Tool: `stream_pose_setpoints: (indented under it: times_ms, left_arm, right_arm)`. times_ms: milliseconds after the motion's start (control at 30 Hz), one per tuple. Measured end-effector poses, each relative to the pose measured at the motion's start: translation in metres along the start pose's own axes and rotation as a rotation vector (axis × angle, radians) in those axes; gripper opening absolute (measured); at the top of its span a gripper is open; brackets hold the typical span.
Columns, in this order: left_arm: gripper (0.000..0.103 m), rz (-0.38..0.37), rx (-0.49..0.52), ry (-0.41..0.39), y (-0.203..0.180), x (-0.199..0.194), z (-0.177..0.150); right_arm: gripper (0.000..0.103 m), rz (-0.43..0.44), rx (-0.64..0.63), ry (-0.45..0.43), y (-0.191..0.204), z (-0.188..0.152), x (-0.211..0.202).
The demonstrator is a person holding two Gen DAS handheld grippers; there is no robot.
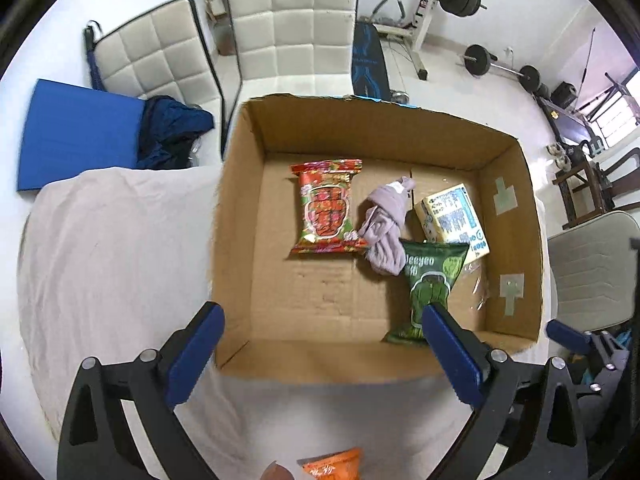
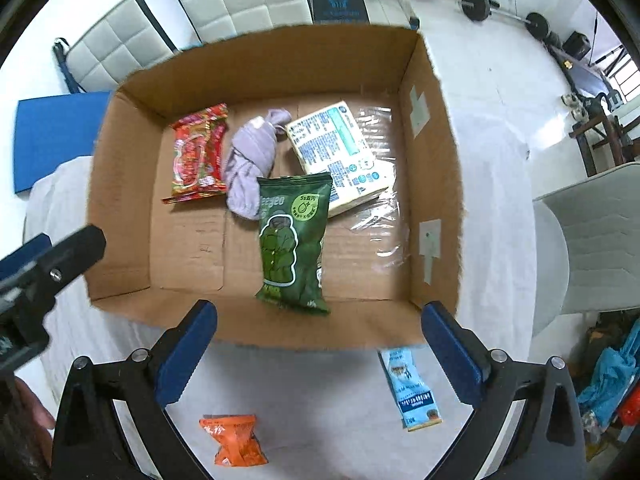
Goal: Organize soft objects
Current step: 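Grasp the orange snack packet with the left tool while the right tool grasps the blue stick packet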
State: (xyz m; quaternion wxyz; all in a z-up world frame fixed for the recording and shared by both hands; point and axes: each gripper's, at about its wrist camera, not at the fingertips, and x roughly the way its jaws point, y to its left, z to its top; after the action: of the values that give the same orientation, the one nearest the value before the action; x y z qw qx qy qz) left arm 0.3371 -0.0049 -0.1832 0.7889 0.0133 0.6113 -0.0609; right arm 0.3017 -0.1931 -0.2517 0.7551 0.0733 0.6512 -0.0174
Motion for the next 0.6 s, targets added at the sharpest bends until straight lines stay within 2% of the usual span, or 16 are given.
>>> stream_pose_setpoints:
  times_ms: [267,433,600]
  left_arm:
    - [0.101,-0.001,-0.042,-0.08,0.003,-0.045,-0.036]
    - [0.101,0.03,-0.015,-0.147,-0.005,-0.072,-0.054]
    - [0.101,0.034,-0.008,-0.175,-0.012,-0.09,-0.07]
  right_arm:
    - [0.103,-0.006,-0.019,-0.098,-0.003,-0.038,-0.055]
    - [0.103,-0.016,-0.016,-0.134,-0.008,-0.057,-0.08]
    - [0.103,-0.015,-0.009,-0.174,-0.012,-0.073,-0.104]
